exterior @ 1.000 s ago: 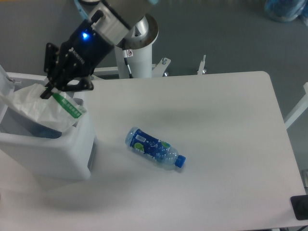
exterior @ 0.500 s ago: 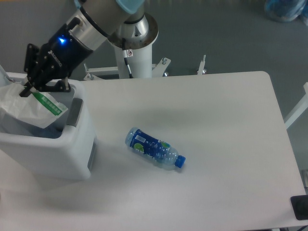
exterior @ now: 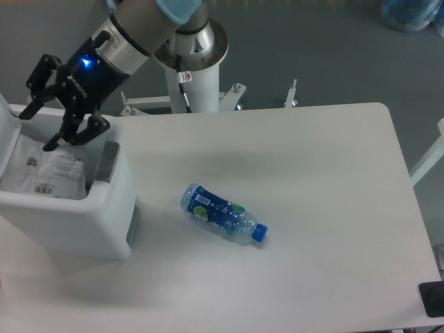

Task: Place the trash in the trash can
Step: 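Open the gripper to drop the wrapper into the bin, then move the open gripper back over the blue water bottle, then lower the gripper around the bottle's middle and close it, then lift the gripped bottle up off the table, then carry the bottle over the trash bin and lower it inside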

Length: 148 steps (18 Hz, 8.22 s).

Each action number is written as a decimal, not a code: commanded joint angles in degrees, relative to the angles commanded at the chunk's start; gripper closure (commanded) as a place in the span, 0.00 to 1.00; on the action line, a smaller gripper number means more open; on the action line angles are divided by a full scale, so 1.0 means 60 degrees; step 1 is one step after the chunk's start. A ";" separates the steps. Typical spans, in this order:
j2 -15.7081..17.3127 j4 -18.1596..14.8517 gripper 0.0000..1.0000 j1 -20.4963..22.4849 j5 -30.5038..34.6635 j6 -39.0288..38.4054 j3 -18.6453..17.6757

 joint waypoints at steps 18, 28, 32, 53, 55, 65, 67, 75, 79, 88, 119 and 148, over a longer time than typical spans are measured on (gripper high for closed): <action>-0.1375 0.0088 0.00 0.4073 0.3509 0.2739 0.0600; -0.2870 0.0453 0.00 0.3854 0.7602 0.3428 0.0630; -0.3324 0.0718 0.00 0.3576 0.7735 0.3413 0.0703; -0.2989 0.0923 0.00 0.0734 0.7764 0.9883 -0.0673; -0.2770 0.0937 0.00 0.0558 0.7778 1.0457 -0.1052; -0.3061 0.0981 0.00 0.0396 0.8862 1.1322 -0.1274; -0.3280 0.0996 0.00 0.0396 0.8877 1.1498 -0.1391; -0.3706 0.1112 0.01 0.0162 0.8848 1.1398 -0.1538; -0.3896 0.1757 0.07 0.0030 0.8833 1.1060 -0.1494; -0.3780 0.1802 0.32 0.0045 0.8658 1.0181 -0.1260; -0.2769 0.1772 0.17 0.1304 0.0019 -0.0672 0.4014; -0.0806 0.1772 0.00 -0.0116 -0.3853 -0.0191 0.0675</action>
